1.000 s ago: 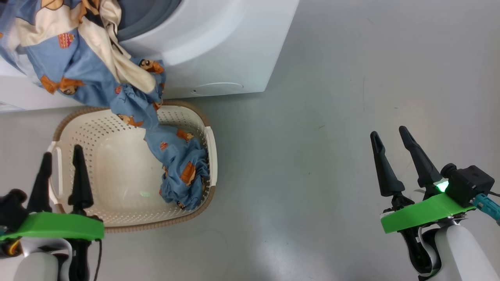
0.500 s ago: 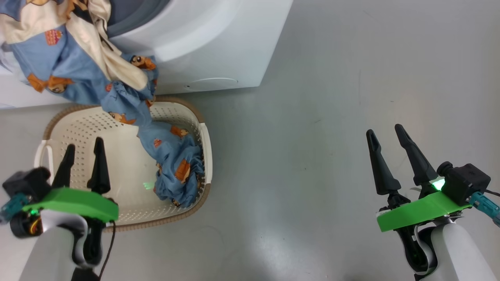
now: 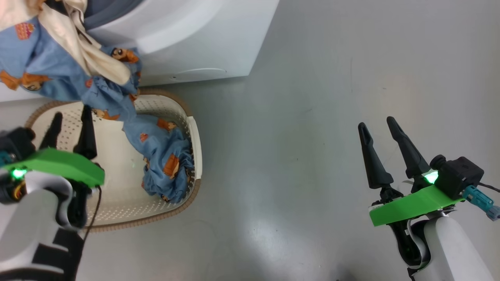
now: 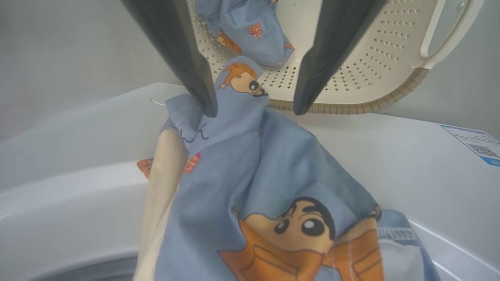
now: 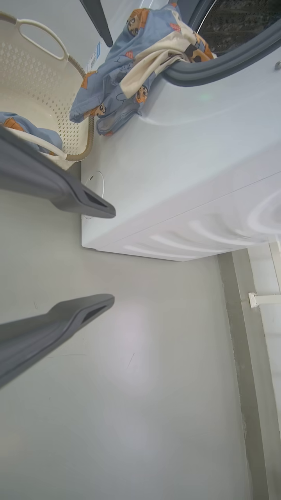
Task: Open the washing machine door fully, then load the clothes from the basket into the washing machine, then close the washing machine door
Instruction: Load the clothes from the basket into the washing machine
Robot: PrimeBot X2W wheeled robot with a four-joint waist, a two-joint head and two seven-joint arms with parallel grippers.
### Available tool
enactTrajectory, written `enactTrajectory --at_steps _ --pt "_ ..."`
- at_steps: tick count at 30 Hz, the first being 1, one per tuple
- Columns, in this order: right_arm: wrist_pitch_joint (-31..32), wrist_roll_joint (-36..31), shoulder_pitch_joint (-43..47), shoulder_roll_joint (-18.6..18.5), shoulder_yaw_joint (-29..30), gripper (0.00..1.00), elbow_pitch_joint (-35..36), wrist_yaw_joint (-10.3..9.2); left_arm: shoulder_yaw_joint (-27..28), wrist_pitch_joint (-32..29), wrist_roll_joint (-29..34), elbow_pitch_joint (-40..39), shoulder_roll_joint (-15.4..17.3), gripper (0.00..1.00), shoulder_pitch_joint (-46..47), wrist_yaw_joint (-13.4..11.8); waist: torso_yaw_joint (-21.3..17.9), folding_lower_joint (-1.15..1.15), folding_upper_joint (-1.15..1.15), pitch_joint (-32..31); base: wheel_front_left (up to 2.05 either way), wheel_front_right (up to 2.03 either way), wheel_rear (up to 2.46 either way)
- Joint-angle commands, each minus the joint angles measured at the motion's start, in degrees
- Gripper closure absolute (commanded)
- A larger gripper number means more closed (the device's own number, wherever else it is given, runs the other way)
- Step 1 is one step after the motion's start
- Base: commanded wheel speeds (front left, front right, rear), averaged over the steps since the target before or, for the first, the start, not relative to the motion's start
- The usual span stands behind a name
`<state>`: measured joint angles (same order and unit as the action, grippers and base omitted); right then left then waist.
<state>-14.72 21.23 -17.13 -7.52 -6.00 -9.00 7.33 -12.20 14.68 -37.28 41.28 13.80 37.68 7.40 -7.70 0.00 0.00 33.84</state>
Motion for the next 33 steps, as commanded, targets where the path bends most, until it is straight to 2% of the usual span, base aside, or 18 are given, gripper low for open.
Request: enactTrajectory --at_steps 1,8,15,24,33 --pt "-0.28 -0.37 0.05 0.06 -1.47 0.00 1.25 0.16 0.75 0.31 -0.88 0.29 2.87 0.00 1.71 0.09 -0.47 0.00 0.00 0.75 0.00 0.00 0.00" --pt "-0.28 -0.40 -0.62 0.21 -2.37 0.00 1.28 0.16 -2.35 0.31 -4.79 4.68 5.42 0.00 6.28 0.09 -1.49 0.00 0.00 2.02 0.00 0.00 0.00" --pt "-0.28 -0.38 -1.48 0.28 -3.54 0.00 1.26 0.16 -6.89 0.32 -12.50 8.05 8.27 0.00 9.93 0.09 -2.72 0.00 0.00 3.21 0.00 0.00 0.00" --pt "-0.28 -0.51 -1.79 0.22 -3.89 0.00 1.50 0.16 -14.87 0.32 -22.89 3.46 12.40 0.00 11.45 0.09 -3.74 0.00 0.00 4.16 0.00 0.00 0.00" --pt "-0.28 -0.69 -2.08 0.29 -3.87 0.00 1.79 0.16 -20.08 0.32 -27.16 -1.92 14.89 0.00 13.14 0.09 -3.87 0.00 0.00 5.01 0.00 0.00 0.00"
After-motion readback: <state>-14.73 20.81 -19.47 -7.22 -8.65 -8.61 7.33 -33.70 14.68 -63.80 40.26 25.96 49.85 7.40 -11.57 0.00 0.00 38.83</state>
